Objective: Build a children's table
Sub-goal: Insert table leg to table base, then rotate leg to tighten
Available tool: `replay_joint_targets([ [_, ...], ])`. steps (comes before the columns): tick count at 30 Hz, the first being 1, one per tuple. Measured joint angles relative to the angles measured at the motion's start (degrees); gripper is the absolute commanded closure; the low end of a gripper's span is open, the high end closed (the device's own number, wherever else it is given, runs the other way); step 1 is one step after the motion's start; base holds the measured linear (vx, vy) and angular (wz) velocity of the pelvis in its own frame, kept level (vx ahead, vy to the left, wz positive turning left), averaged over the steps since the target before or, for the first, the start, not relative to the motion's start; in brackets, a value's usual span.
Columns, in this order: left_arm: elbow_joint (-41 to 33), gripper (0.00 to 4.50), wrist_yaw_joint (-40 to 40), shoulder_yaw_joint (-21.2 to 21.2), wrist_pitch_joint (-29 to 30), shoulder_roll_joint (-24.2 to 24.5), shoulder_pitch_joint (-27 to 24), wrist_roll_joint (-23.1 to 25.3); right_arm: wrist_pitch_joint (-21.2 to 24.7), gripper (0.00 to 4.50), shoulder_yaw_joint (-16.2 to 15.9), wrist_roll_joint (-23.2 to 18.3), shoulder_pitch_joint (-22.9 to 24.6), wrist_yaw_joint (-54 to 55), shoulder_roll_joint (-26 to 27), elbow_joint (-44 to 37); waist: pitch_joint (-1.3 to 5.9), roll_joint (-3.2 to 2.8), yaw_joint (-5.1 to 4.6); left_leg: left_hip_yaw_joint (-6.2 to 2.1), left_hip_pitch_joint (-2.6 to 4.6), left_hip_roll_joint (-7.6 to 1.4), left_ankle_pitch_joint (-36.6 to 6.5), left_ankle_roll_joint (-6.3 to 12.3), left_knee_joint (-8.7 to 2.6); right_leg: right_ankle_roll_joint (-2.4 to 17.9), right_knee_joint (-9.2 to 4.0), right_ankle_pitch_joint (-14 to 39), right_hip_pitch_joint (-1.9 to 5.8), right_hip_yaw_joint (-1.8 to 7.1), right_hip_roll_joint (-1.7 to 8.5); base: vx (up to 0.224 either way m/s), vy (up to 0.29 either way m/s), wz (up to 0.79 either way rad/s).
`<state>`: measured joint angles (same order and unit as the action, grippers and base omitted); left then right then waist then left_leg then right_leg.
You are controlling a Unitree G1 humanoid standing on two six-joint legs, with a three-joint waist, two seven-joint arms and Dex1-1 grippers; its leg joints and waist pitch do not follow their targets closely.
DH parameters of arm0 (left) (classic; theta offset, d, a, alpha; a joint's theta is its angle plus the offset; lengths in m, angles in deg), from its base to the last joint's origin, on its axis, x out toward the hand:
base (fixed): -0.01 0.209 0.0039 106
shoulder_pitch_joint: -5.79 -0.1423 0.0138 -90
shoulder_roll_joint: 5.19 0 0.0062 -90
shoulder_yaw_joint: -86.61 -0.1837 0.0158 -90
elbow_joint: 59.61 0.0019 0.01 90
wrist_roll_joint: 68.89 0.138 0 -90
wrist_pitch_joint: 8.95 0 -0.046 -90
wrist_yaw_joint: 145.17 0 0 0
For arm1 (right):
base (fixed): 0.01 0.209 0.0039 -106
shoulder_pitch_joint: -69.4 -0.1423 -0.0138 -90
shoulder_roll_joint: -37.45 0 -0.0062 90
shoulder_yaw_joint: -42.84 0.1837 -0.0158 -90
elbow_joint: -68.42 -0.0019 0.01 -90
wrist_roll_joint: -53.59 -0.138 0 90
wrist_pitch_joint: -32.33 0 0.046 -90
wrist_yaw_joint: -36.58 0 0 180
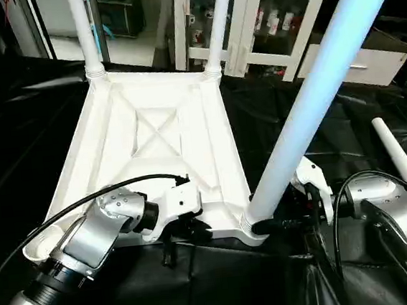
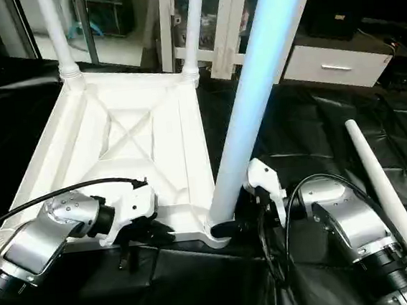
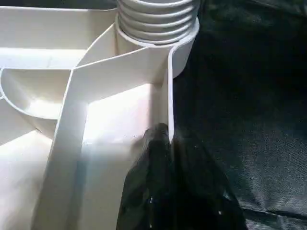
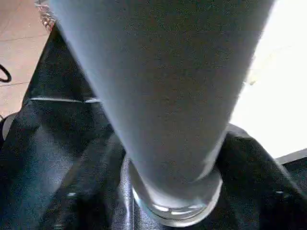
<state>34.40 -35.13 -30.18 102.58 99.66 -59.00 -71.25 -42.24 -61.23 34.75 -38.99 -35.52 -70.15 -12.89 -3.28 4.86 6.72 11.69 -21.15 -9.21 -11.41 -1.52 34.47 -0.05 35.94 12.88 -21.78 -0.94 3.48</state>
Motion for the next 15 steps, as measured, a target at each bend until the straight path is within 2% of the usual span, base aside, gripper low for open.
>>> replay_joint_targets([
  [3, 0.0, 4.5, -0.2, -0.1, 0.0, 0.0, 0.0, 0.0, -0.3, 2.18, 0.0, 0.0, 0.0, -0.6, 0.0, 0.4, 0.03, 0.05, 0.02, 0.0, 0.01, 0.0, 0.0, 0.0, 0.03, 0.0, 0.03, 0.0, 0.01, 0.0, 0.01, 0.0, 0.0, 0.0],
  [11, 0.0, 4.5, -0.2, -0.1, 0.1, 0.2, 0.0, 0.0, -1.4, 2.4, 0.0, 0.6, -0.1, -0.9, 0.0, 0.4, 0.07, 0.1, -0.02, 0.0, 0.05, -0.01, 0.0, 0.0, 0.08, 0.0, 0.11, 0.0, 0.03, 0.0, 0.01, 0.0, 0.0, 0.0],
  [15, 1.6, 4.5, 3.0, 1.4, 1.2, -1.0, 0.0, 1.0, -1.7, 2.41, 2.1, 1.4, -0.6, 5.2, 4.9, 4.6, 0.34, 0.49, -0.6, -0.02, 0.23, -0.09, 0.1, -0.13, 0.09, 0.2, 0.25, -0.1, 0.07, 0.0, -0.05, 0.0, 0.0, 0.0],
])
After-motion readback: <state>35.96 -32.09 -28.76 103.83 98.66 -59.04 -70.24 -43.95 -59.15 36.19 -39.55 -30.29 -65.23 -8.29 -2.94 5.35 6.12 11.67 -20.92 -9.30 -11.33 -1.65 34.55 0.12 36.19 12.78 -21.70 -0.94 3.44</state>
